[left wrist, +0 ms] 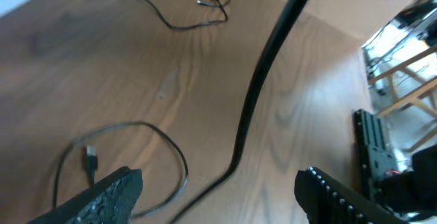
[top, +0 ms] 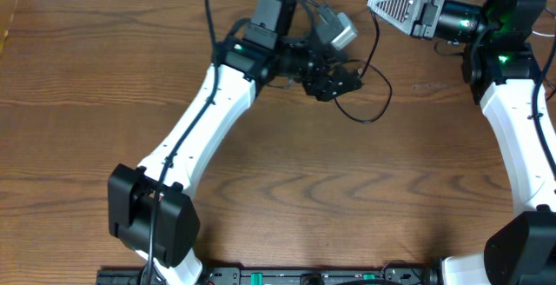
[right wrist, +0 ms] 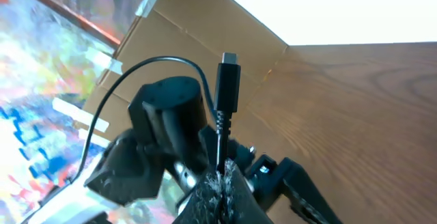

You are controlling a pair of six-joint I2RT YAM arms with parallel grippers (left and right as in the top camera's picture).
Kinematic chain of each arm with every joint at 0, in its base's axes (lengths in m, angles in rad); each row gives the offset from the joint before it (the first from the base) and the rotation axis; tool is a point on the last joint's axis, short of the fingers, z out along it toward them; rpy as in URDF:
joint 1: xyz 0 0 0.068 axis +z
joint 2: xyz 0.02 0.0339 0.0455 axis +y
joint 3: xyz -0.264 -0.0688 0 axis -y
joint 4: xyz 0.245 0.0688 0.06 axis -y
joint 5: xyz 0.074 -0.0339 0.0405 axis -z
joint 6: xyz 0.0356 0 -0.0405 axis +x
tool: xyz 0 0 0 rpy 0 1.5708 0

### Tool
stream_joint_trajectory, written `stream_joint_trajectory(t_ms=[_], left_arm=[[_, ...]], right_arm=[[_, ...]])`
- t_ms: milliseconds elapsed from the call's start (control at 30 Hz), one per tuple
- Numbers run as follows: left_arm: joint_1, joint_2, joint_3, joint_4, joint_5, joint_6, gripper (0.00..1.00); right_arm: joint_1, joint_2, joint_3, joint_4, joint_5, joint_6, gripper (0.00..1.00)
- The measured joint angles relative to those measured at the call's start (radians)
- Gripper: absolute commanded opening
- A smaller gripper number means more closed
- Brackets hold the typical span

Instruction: Untangle cables

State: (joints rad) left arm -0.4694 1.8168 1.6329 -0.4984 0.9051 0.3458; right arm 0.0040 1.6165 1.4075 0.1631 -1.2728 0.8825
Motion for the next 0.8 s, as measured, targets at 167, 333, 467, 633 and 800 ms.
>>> stream_joint_trajectory(t_ms=[167,333,467,633,800], left_arm=[[-0.052,0.001,0.000,0.078,-0.075,0.003,0.67],[-0.077,0.023,0.000,0.114,-0.111,0.002,0.08],[-0.076,0.045,0.000,0.114,-0.127,0.008,0.07],[-0.075,0.045,0.000,0.127,-0.130,-0.051,0.07],[-0.072,0.045,0.000,0.139,-0.130,-0.247,0.08]], right_arm=[[0.000,0.000,0.000,0.002,-0.006,0.029,0.01],[0.000,0.000,0.000,0.002,-0.008,0.035,0.01],[-0.007,0.000,0.000,0.002,-0.006,0.035,0.01],[-0.051,0.000,0.000,-0.010,0.039,0.029,0.01],[-0.100,0.000,0.004,-0.206,0.164,-0.050,0.45]])
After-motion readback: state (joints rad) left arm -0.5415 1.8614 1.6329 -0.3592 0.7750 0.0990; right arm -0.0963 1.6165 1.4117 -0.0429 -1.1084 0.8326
